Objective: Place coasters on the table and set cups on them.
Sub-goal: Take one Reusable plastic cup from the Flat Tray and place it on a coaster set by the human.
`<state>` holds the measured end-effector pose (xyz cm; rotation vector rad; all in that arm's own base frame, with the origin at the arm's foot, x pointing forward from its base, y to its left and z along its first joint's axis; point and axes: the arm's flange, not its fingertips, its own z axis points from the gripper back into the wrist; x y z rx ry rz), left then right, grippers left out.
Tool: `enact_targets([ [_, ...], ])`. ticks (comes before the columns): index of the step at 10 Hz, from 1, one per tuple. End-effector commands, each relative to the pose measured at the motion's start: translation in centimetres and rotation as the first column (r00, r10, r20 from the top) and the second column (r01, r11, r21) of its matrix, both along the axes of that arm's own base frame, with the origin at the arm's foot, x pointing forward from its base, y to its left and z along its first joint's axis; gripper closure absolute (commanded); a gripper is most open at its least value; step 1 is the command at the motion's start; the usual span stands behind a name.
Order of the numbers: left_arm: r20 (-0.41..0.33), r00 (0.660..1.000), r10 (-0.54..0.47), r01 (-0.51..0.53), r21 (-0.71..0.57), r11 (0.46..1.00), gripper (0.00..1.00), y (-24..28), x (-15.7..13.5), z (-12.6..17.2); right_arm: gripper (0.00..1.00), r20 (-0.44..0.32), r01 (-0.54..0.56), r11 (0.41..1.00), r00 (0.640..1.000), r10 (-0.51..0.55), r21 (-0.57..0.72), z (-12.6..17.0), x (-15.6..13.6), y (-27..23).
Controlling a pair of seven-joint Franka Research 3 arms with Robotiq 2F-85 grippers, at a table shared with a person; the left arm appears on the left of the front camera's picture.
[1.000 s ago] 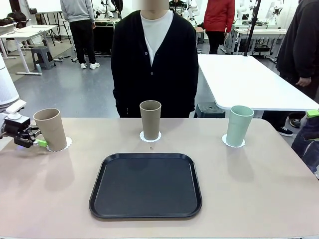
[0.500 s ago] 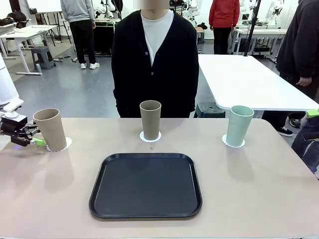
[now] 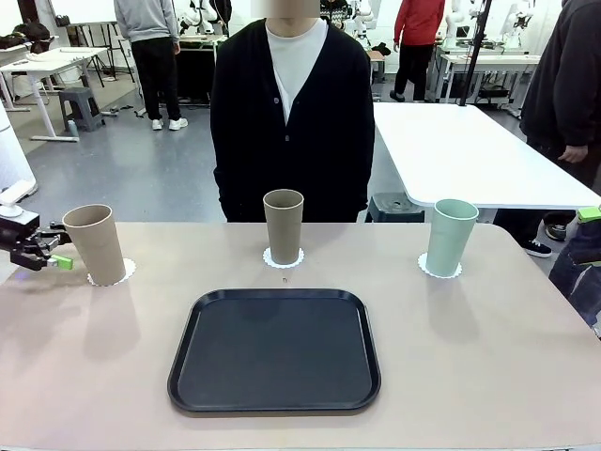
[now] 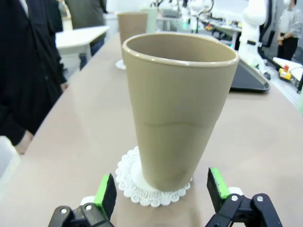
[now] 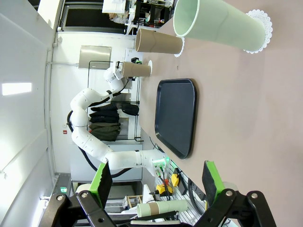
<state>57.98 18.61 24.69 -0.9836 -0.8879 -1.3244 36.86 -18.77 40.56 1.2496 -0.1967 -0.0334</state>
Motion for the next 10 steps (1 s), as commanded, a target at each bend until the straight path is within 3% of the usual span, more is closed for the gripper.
enact_targets([
  [1,-0.012,0.999,0.042,-0.038,0.195,0.980,0.00,0.8,-1.1,2.5,0.00,-0.001,-0.007,1.000,1.000,0.007,-0.006,0.1,-0.1,0.0],
  [2,-0.005,0.997,0.072,-0.066,0.323,0.944,0.00,0.9,-2.5,4.9,0.00,-0.001,-0.007,1.000,1.000,0.007,-0.006,0.1,-0.1,0.0],
  [4,0.091,0.979,0.182,-0.203,0.536,0.819,0.00,0.2,-6.1,10.4,0.00,-0.001,-0.007,1.000,1.000,0.007,-0.006,0.1,-0.1,0.0],
  [7,0.222,0.939,0.261,-0.332,0.780,0.530,0.00,-2.7,-12.3,16.9,0.00,-0.001,-0.007,1.000,1.000,0.007,-0.006,0.1,-0.1,0.0],
  [9,0.175,0.946,0.274,-0.289,0.838,0.462,0.00,-5.7,-16.0,20.6,0.00,-0.001,-0.007,1.000,1.000,0.007,-0.006,0.1,-0.1,0.0],
  [10,0.133,0.933,0.335,-0.290,0.829,0.479,0.00,-7.2,-17.4,22.7,0.00,-0.001,-0.007,1.000,1.000,0.007,-0.006,0.1,-0.1,0.0],
])
